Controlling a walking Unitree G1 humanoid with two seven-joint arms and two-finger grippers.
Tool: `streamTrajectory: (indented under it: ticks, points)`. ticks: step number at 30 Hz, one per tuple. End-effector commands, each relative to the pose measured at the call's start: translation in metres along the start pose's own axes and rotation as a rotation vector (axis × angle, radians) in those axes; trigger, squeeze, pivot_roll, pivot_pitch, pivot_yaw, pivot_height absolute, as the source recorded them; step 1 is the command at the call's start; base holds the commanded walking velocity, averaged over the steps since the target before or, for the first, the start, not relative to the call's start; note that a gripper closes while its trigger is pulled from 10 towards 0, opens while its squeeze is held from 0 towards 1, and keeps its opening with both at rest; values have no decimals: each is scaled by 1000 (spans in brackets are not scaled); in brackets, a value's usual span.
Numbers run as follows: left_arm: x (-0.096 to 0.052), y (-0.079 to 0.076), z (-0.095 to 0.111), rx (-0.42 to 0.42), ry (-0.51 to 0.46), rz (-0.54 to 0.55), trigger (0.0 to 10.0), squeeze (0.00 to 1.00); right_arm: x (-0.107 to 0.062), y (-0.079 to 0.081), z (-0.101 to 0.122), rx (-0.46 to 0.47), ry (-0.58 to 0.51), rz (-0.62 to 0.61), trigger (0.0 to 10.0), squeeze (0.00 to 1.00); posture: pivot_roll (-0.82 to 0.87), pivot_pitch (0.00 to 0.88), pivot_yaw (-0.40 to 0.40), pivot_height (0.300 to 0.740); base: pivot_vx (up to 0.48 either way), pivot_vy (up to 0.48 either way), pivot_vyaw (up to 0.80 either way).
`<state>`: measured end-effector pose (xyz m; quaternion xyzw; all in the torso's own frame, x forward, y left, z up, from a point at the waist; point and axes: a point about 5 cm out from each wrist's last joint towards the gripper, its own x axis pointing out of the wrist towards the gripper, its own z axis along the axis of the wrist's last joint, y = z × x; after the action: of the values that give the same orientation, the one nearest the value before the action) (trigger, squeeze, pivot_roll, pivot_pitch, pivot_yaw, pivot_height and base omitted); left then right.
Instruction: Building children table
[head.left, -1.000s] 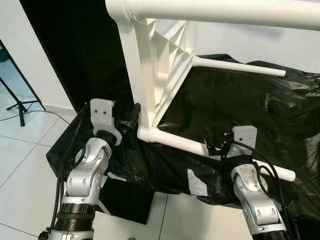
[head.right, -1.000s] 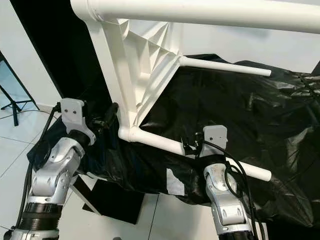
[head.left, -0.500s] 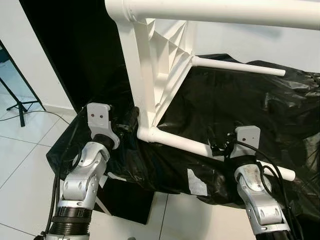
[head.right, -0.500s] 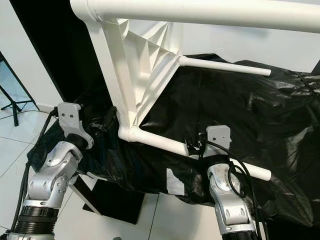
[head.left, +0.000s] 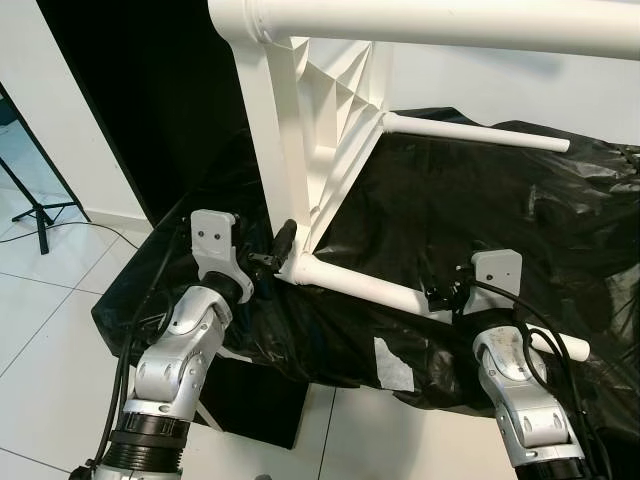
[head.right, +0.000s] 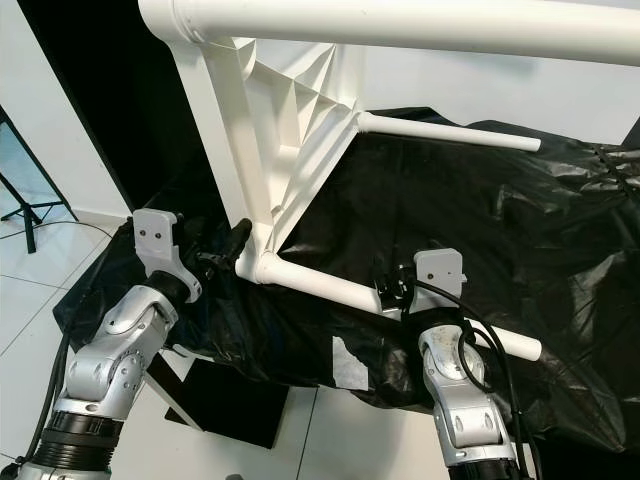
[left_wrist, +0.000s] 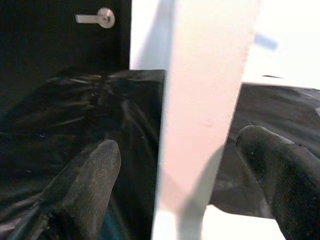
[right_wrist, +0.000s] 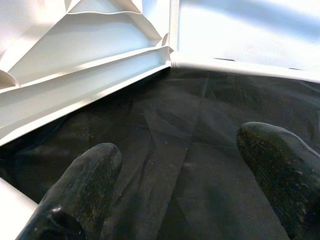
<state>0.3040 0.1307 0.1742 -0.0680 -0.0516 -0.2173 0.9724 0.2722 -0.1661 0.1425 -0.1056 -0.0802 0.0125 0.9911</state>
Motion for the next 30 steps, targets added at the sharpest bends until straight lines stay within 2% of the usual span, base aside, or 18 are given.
streamTrajectory:
  ticks: [1,3,6,10,13,16,18,22,30]
  points:
    - [1,-20,-1,3,1,-356,10000,0,1,0,-1,0,12,5,10000,0,-70,0,15,740,0,0,0]
    - [11,-26,-3,5,-2,-380,10000,0,1,2,1,1,4,26,10000,0,-77,0,21,740,0,0,0]
    - [17,-28,-3,0,-5,-390,10000,0,0,5,2,6,0,38,10000,0,-81,0,24,740,0,0,0]
    - [30,-29,-3,12,-9,-386,10000,0,-2,18,5,47,-13,106,10000,0,-87,0,28,740,0,0,0]
    - [32,-29,-3,16,-13,-381,10000,0,-3,23,5,65,-14,139,10000,0,-84,0,32,740,0,0,0]
    - [39,-31,-4,19,-26,-376,10000,0,-11,39,4,130,-11,263,10000,0,-70,0,28,740,0,0,0]
    - [41,-33,-5,19,-28,-380,10000,0,-11,41,2,138,-5,278,10000,0,-70,0,28,740,0,0,0]
    - [45,-37,-8,18,-26,-389,10000,0,-10,41,-4,143,11,268,10000,0,-58,0,24,740,0,0,0]
    - [58,-42,-14,8,-38,-403,10000,0,-2,34,-19,124,36,160,10000,0,-44,0,25,740,0,0,0]
